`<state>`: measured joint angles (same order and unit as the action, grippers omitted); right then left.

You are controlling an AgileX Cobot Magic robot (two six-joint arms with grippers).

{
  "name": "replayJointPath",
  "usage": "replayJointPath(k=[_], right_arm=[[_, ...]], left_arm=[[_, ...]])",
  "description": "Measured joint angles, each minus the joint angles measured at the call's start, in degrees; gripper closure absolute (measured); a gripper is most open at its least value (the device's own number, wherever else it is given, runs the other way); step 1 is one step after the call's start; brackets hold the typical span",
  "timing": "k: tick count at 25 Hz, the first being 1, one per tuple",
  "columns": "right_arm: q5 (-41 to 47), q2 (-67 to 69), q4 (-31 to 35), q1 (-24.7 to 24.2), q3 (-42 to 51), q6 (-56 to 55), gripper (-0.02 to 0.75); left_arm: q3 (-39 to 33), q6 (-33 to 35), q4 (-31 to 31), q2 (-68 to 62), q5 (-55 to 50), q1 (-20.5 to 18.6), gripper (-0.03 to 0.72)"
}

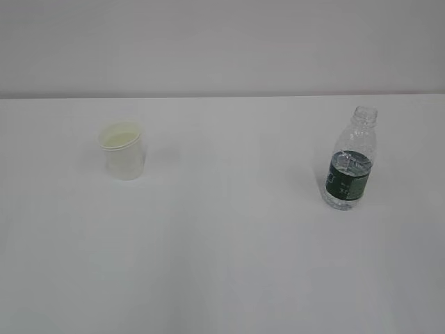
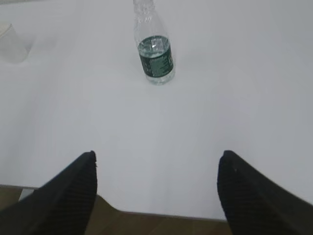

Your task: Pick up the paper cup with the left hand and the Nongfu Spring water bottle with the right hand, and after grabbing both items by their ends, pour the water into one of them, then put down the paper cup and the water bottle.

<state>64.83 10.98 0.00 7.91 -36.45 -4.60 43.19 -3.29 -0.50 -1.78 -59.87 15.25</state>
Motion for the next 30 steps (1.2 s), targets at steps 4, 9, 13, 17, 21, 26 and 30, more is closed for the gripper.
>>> replayJointPath(k=[4,9,13,17,21,26,30], right_arm=[[2.6,0.0,0.6,0.0,0.0,0.5,0.164],[2.8,0.0,-0.7,0.0,0.0,0.7,0.164],[2.8,0.0,-2.1,0.0,0.0,0.7,0.164],[2.8,0.0,-3.0,0.0,0.0,0.7,0.164],[3.2,0.0,-4.1,0.0,0.0,0.8,0.164],[3.7,0.0,-5.3,0.0,3.8,1.0,0.164],[3.2,0.0,-6.1,0.0,6.3,1.0,0.164]], left_arm=[[0.2,0.2,2.1,1.4,-4.0,0.0,0.172],[0.2,0.3,1.3,1.4,-10.1,0.0,0.171],[-3.4,0.4,1.4,1.4,-10.6,0.0,0.172],[-8.5,0.4,3.6,1.4,-10.6,0.0,0.173],[-9.9,0.4,4.8,1.4,-8.0,0.0,0.173],[-11.1,0.4,4.3,1.4,-6.7,0.0,0.173],[-11.4,0.4,4.1,1.4,-6.5,0.0,0.173]])
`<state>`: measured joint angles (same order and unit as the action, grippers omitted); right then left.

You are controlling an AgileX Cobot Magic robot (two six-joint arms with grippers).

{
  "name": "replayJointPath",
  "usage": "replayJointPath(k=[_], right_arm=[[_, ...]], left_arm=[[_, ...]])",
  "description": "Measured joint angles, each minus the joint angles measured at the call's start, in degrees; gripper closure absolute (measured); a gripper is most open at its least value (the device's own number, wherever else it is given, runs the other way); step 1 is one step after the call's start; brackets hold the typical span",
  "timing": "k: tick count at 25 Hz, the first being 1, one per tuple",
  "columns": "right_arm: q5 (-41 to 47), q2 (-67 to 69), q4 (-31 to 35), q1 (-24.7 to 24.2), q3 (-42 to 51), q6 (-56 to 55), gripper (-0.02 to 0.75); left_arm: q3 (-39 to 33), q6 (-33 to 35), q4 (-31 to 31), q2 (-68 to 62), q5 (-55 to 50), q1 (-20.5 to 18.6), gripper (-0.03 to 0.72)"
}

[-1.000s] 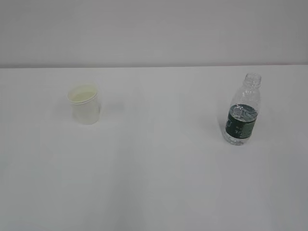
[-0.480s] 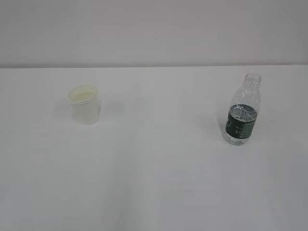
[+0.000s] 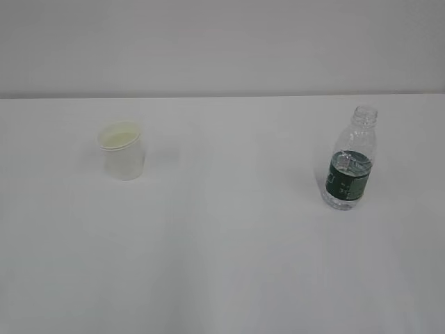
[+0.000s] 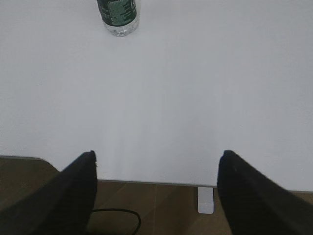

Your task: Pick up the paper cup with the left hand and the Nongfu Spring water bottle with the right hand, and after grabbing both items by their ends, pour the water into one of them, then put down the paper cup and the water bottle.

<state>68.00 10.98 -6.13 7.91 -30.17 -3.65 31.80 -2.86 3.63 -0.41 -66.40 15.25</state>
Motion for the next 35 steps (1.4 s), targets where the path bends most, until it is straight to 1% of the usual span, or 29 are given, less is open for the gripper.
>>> replayJointPath(k=[3,7,9,33,35], right_arm=[[-1.5,0.0,-0.2,0.0,1.2,0.0,0.164],[-2.4,0.0,-0.6,0.0,1.4,0.0,0.164],[-2.6,0.0,-1.0,0.0,1.5,0.0,0.164],[-2.6,0.0,-1.1,0.0,1.8,0.2,0.164],[-2.6,0.0,-1.1,-0.8,1.8,0.2,0.164]], left_arm=[[-0.3,0.0,-1.0,0.0,0.8,0.0,0.174],[-0.9,0.0,-4.6,0.0,1.5,0.0,0.174],[-1.4,0.0,-5.4,0.0,2.3,0.0,0.174],[-1.5,0.0,-5.8,0.0,2.7,0.0,0.184],[-1.5,0.0,-5.8,0.0,2.7,-0.5,0.188]])
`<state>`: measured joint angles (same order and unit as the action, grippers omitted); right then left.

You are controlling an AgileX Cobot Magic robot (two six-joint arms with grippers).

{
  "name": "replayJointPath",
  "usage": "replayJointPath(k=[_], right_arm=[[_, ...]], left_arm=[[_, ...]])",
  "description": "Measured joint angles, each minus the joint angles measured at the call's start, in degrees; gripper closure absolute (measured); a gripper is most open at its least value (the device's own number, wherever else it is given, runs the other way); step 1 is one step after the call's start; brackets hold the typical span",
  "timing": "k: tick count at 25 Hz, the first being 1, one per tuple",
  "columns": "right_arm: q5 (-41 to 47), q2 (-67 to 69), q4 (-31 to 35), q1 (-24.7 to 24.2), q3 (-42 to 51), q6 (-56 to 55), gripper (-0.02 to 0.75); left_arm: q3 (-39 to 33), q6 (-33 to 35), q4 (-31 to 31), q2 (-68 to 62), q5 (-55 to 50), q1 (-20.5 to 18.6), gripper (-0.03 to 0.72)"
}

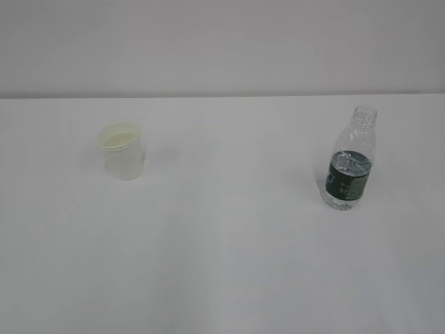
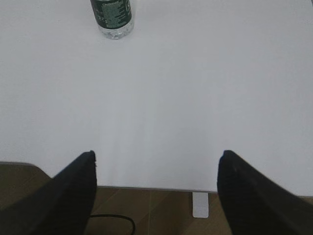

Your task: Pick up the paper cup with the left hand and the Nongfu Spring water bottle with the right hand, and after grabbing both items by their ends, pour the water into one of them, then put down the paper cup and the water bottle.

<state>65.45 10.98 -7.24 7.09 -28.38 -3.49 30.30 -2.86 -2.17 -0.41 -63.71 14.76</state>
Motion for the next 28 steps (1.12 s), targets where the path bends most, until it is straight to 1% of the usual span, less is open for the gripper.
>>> replayJointPath(k=[3,7,11,15,19,28], right_arm=[[0.0,0.0,0.0,-3.0,0.0,0.0,0.164],[0.0,0.0,-0.1,-8.9,0.0,0.0,0.164],[0.0,-1.3,-0.1,-10.8,0.0,0.0,0.164],[0.0,-6.8,-0.1,-12.0,0.0,0.0,0.164],[0.0,-11.0,-0.1,-12.2,0.0,0.0,0.164],[0.0,-11.8,-0.1,-12.2,0.0,0.0,0.164]], left_arm=[[0.0,0.0,0.0,0.0,0.0,-2.0,0.196],[0.0,0.0,0.0,0.0,0.0,-6.4,0.202],[0.0,0.0,0.0,0.1,0.0,-10.6,0.203],[0.0,0.0,0.0,0.1,0.0,-14.0,0.204],[0.0,0.0,0.0,0.1,0.0,-14.6,0.211],[0.0,0.0,0.0,0.1,0.1,-14.8,0.219]])
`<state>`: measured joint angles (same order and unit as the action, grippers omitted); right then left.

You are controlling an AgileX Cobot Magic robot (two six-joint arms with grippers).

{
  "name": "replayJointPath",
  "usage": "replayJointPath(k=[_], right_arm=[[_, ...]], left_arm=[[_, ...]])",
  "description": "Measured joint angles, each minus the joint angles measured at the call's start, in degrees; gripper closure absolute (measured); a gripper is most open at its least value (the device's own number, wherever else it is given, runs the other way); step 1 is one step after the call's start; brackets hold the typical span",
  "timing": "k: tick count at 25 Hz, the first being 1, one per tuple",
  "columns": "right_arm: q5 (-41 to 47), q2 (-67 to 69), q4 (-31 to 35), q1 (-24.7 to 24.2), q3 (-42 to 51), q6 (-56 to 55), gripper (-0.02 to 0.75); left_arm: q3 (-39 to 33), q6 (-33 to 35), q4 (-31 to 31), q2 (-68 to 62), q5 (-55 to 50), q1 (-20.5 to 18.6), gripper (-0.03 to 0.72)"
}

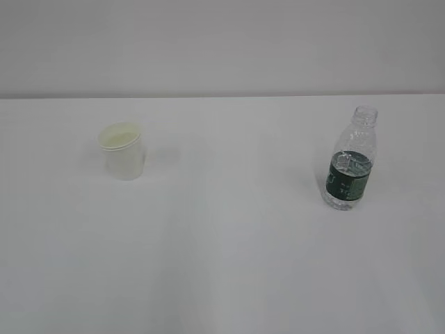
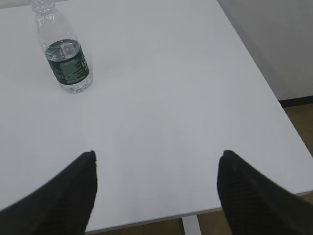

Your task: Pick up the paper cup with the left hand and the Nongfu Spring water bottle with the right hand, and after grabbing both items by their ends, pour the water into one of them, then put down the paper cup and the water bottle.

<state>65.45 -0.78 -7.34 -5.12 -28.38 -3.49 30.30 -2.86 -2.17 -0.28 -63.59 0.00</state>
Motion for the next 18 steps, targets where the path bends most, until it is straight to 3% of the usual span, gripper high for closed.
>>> replayJointPath(k=[18], right_arm=[[0.0,-0.1,0.0,0.0,0.0,0.0,0.164]], left_arm=[[0.0,0.0,0.0,0.0,0.0,-1.0,0.238]])
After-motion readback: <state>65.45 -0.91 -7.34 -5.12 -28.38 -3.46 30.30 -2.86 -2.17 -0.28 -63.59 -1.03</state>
